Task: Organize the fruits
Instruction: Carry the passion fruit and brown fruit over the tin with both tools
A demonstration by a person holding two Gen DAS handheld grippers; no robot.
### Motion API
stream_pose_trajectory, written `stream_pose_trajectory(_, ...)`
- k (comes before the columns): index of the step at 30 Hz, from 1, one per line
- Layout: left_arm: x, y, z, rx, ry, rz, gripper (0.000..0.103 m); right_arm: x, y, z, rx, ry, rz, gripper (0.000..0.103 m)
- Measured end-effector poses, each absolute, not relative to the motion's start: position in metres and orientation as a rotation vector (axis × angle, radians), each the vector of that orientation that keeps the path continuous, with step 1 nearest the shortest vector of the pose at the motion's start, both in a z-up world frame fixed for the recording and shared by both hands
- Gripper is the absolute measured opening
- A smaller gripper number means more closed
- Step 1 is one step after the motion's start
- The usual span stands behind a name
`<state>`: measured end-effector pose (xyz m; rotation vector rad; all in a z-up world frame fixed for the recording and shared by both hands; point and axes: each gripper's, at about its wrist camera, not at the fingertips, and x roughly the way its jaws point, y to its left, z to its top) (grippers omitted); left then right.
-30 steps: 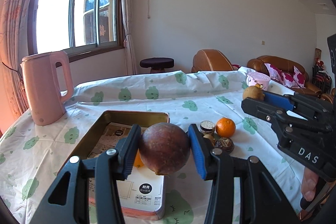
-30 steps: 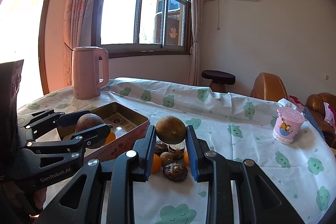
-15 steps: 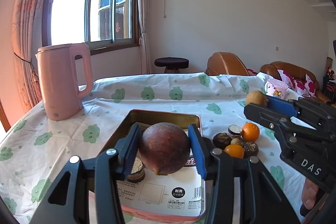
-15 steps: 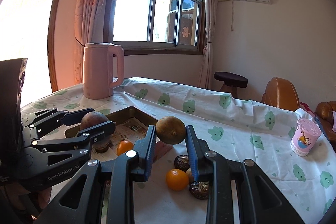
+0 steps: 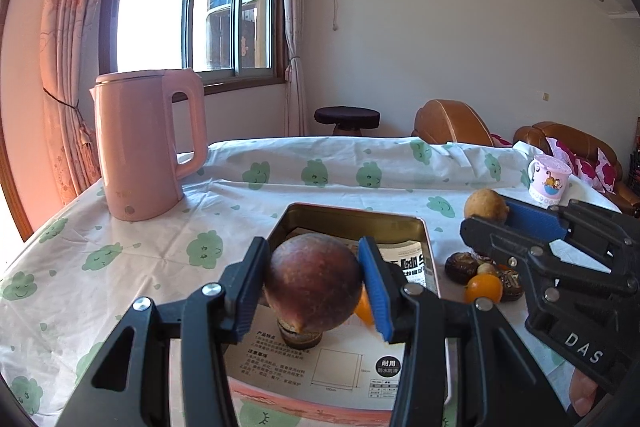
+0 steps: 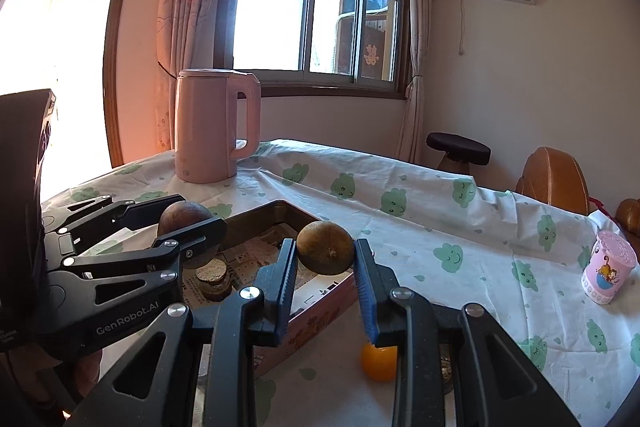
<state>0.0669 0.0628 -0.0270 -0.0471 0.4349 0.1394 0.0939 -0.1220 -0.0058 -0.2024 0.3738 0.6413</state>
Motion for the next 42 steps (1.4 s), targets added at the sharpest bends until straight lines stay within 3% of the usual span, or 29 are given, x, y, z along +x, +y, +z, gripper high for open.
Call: stream_pose_trajectory(42,0.083,0.09,-0.05,-0.086,0.582,0.16,0.048,0.116,-0.074,-0.047,-0.222,0.596,0.742,0.031)
